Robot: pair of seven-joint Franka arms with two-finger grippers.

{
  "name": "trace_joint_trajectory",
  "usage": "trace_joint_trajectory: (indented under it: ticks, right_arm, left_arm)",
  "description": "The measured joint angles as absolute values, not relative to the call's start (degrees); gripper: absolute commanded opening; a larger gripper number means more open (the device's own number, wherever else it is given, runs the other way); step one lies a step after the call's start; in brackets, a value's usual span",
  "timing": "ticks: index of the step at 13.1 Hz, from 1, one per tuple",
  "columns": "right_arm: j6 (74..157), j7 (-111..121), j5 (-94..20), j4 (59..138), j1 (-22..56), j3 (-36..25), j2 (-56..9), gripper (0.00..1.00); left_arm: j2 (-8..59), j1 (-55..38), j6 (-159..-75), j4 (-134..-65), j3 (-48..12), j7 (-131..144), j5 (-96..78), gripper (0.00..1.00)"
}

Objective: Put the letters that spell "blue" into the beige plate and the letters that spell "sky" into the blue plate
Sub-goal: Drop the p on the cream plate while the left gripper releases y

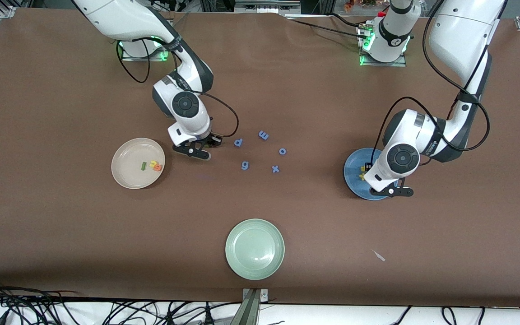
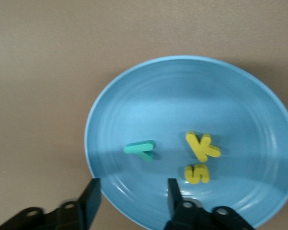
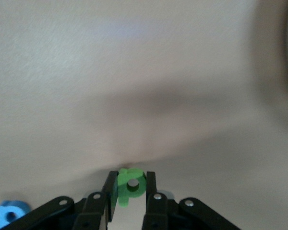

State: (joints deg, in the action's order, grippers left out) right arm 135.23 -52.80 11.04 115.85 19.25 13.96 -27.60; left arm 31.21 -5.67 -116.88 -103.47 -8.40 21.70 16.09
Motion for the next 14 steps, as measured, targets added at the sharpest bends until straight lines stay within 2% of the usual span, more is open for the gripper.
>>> trace_joint_trajectory:
  ticks: [3,6,7,8,9,11,12,14]
  right_arm:
    - [125.4,-38.1,11.0,111.3,18.8,9.2,-24.9,0.14]
    - [122.6,-20.9,11.0,110.3,18.4,2.3,-23.3,0.18]
    - [122.5,-16.7,11.0,110.3,18.0,0.6,-23.3,0.23]
    - [122.5,-14.0,11.0,110.5,17.5,-0.4,-23.3,0.45]
    - [122.5,-12.6,10.7,110.7,17.1,-0.9,-23.4,0.62]
    - [122.5,-12.0,8.9,111.0,16.9,-1.0,-23.4,0.74]
    - [122.5,-12.0,8.3,111.0,17.0,-1.0,-23.4,0.75]
    - [122.5,-12.0,8.0,111.0,17.0,-1.0,-23.4,0.84]
  left_arm:
    - [30.9,-5.7,-116.9,-101.2,-8.8,21.6,11.9,1.0]
    - [29.1,-5.7,-116.9,-98.4,-9.2,21.1,9.6,1.0]
    - [28.1,-5.7,-116.8,-97.4,-9.5,21.1,9.5,1.0]
    - [26.7,-5.7,-116.7,-96.4,-9.9,21.1,9.5,1.0]
    - [25.0,-5.7,-115.8,-95.5,-10.2,21.1,9.4,1.0]
    - [20.7,-5.7,-111.3,-93.5,-10.5,21.1,9.4,1.0]
    - [18.6,-5.7,-108.6,-92.3,-10.4,21.0,9.4,1.0]
    - [15.4,-5.6,-102.7,-88.8,-10.4,20.9,9.4,1.0]
